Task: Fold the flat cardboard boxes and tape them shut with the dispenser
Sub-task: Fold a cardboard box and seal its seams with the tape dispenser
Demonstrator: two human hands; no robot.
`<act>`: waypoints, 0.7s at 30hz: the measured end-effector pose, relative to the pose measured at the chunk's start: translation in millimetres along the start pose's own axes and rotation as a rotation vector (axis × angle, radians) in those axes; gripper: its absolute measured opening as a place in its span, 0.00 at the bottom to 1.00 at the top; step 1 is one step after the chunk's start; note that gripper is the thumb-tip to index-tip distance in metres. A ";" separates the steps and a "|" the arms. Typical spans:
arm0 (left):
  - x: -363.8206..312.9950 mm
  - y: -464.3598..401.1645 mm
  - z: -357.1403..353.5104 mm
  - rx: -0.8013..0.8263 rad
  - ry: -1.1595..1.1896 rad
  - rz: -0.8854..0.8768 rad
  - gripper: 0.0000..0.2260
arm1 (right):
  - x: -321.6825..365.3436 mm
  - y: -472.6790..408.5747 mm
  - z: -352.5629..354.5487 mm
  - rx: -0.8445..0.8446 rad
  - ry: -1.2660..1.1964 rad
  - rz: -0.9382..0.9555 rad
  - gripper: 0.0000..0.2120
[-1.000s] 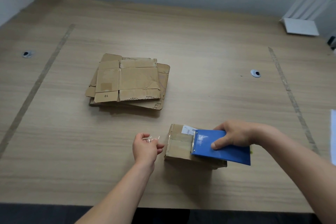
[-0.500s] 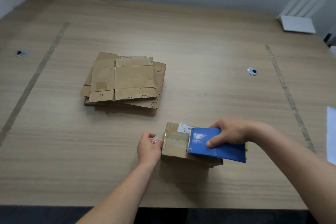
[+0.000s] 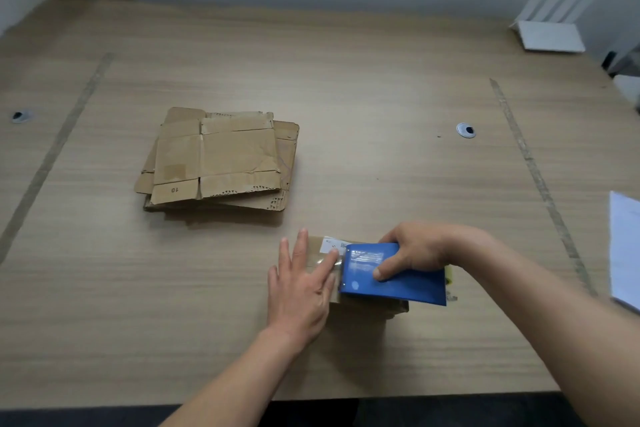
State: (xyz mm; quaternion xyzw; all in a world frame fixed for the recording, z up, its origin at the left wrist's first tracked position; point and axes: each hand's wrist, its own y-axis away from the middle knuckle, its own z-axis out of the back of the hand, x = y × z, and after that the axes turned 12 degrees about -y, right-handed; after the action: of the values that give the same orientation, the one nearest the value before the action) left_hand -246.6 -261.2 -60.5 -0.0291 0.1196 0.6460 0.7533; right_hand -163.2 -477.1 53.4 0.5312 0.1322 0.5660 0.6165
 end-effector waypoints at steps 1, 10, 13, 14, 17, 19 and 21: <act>0.9 0.3 -1.2 -0.004 -0.037 -0.001 0.24 | -0.3 0.0 0.2 0.004 -0.001 0.002 0.19; 4.6 -1.8 -10.0 -0.059 -0.150 0.002 0.20 | -45.1 12.8 16.7 0.065 -0.081 0.055 0.16; 5.6 -2.4 -12.3 -0.070 -0.156 0.008 0.20 | -80.0 27.4 27.6 0.082 -0.125 0.026 0.16; 4.9 -2.3 -12.1 -0.068 -0.152 0.005 0.20 | -91.4 33.5 31.0 0.079 -0.130 0.016 0.17; 5.6 -2.5 -13.7 -0.075 -0.141 -0.010 0.20 | -115.2 43.6 37.2 0.073 -0.171 -0.005 0.17; 6.4 -2.9 -14.1 -0.082 -0.126 -0.015 0.20 | -121.0 44.1 37.6 0.079 -0.189 -0.002 0.13; 7.4 -3.2 -14.6 -0.091 -0.131 -0.027 0.20 | -122.8 43.2 38.0 0.086 -0.200 0.005 0.14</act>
State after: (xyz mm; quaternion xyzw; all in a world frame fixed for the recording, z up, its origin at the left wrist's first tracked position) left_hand -244.6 -257.5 -76.7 -0.0228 0.0403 0.6413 0.7659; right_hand -198.1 -608.1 49.6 0.6111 0.0928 0.5057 0.6018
